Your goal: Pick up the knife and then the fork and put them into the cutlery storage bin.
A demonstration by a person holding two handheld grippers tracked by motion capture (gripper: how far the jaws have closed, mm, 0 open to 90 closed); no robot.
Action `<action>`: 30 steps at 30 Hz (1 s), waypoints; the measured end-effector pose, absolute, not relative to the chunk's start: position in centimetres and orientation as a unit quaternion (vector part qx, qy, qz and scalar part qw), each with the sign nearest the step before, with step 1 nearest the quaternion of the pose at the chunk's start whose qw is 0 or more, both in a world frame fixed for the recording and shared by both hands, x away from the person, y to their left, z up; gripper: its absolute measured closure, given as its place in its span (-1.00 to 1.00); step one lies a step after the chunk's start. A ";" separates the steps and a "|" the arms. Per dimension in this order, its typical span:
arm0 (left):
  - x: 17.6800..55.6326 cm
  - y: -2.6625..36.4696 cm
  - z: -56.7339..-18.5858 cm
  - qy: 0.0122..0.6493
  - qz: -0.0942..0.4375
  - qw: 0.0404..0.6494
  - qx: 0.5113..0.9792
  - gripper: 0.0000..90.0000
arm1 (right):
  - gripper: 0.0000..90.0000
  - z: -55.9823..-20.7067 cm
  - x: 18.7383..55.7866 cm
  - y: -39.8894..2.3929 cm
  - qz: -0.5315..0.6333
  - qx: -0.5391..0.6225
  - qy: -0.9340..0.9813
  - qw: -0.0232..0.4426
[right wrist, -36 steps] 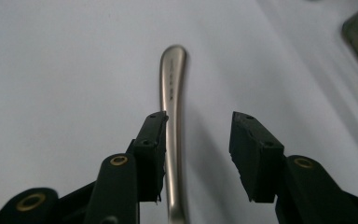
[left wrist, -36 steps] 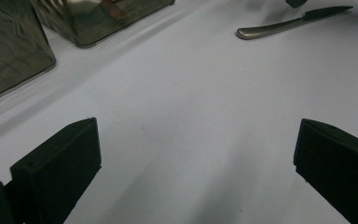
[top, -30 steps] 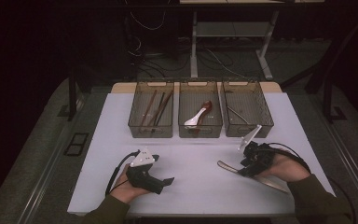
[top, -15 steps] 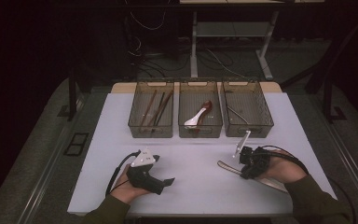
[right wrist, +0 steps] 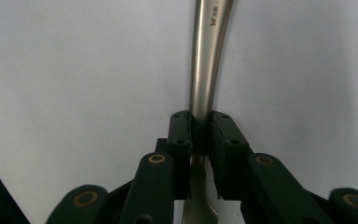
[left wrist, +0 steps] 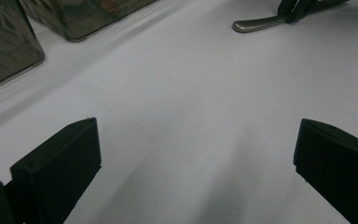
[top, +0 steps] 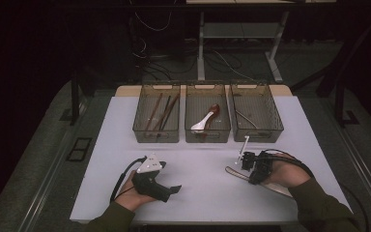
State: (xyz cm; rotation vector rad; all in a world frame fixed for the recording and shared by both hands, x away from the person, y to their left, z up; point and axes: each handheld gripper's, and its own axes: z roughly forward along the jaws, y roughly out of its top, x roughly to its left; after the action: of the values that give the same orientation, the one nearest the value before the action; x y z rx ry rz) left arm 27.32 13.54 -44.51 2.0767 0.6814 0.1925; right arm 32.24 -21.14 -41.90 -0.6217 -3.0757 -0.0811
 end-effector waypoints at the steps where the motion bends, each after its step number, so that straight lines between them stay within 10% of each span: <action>1: 27.3 13.5 -44.5 0.277 0.078 0.456 0.842 -1.00 | 0.76 -41.9 32.3 -21.1 -0.025 -0.198 -0.980 0.002; 30: 27.3 13.6 -44.4 0.276 0.079 0.460 0.840 -1.00 | 0.78 -39.6 33.7 -24.5 -0.154 -0.263 -0.952 -0.037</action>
State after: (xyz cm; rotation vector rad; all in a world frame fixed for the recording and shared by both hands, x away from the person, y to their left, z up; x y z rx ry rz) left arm 27.28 13.57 -44.41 2.0679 0.6794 0.1945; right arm 33.68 -24.54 -39.59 -0.8461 -3.0632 -0.4952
